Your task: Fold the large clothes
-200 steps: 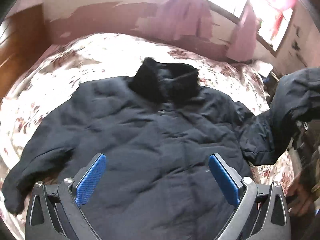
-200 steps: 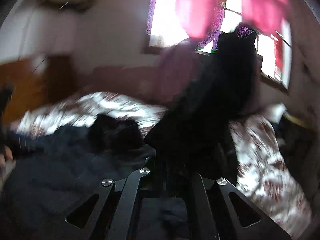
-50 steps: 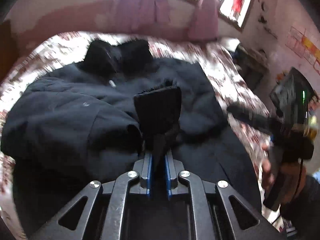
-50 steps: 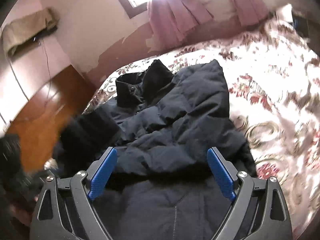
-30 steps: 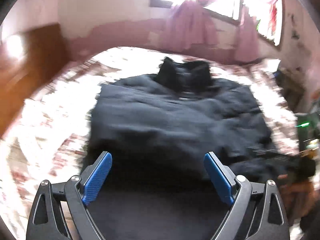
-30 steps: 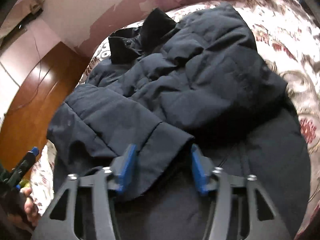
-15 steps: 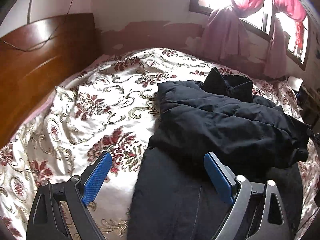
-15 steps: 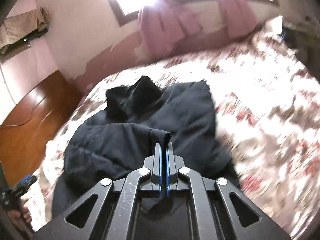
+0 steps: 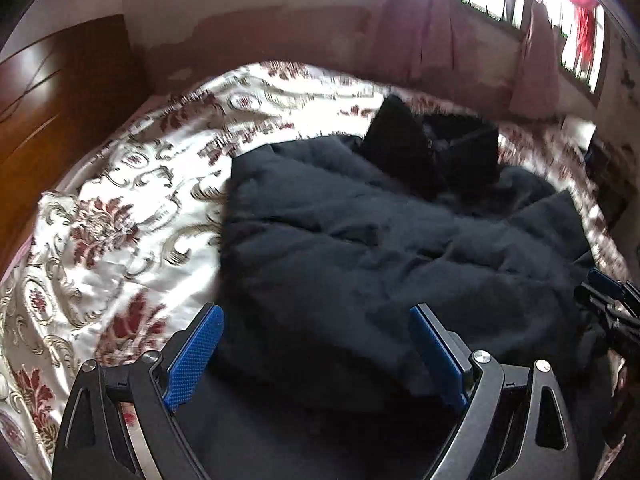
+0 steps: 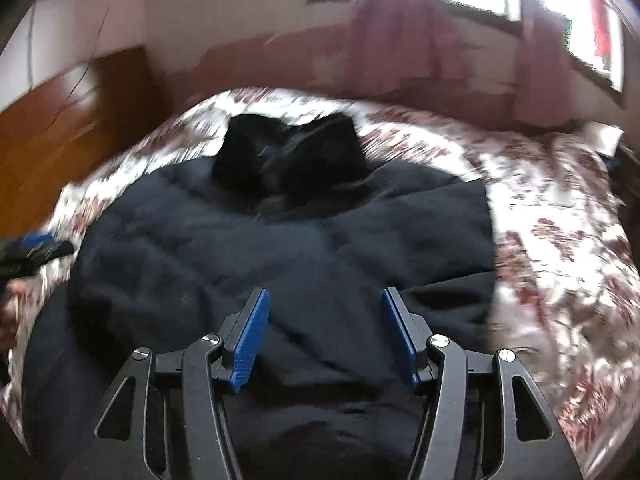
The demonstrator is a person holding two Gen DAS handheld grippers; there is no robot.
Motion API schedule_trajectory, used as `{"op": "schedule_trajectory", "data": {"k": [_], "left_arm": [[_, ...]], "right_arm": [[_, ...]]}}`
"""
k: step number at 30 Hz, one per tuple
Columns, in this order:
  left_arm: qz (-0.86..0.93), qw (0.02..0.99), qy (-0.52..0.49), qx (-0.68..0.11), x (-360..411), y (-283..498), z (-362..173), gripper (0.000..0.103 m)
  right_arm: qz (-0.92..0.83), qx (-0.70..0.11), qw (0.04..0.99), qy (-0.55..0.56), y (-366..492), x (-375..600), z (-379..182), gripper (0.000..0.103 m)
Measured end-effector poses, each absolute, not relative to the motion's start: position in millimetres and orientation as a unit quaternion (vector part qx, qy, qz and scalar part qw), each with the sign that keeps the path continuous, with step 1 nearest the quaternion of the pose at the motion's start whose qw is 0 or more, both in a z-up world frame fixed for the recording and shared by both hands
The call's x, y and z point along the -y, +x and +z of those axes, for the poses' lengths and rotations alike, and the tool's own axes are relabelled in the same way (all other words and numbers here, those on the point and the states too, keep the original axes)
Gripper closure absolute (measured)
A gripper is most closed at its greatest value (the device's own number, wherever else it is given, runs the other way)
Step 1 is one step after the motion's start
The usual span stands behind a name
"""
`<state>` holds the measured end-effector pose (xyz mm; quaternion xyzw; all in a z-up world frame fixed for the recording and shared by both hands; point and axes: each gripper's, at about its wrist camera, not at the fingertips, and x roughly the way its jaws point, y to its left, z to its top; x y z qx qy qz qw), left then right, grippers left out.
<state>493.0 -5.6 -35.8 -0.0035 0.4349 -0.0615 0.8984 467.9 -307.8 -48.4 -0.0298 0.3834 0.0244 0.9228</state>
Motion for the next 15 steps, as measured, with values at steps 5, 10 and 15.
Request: {"op": "schedule_trajectory", "data": {"k": [5, 10, 15], "left_arm": [[-0.055, 0.885, 0.009, -0.462, 14.9, 501.9, -71.8, 0.008], [-0.050, 0.883, 0.015, -0.466, 17.3, 502.0, -78.6, 0.004], [-0.045, 0.883, 0.007, -0.467, 13.9, 502.8, -79.2, 0.000]], "right_arm": [[0.036, -0.420, 0.906, -0.033, 473.4, 301.9, -82.5, 0.050], [0.042, -0.434, 0.900, -0.015, 479.8, 307.2, -94.0, 0.050], [0.042, -0.433, 0.900, -0.013, 478.4, 305.8, -101.2, 0.049]]}}
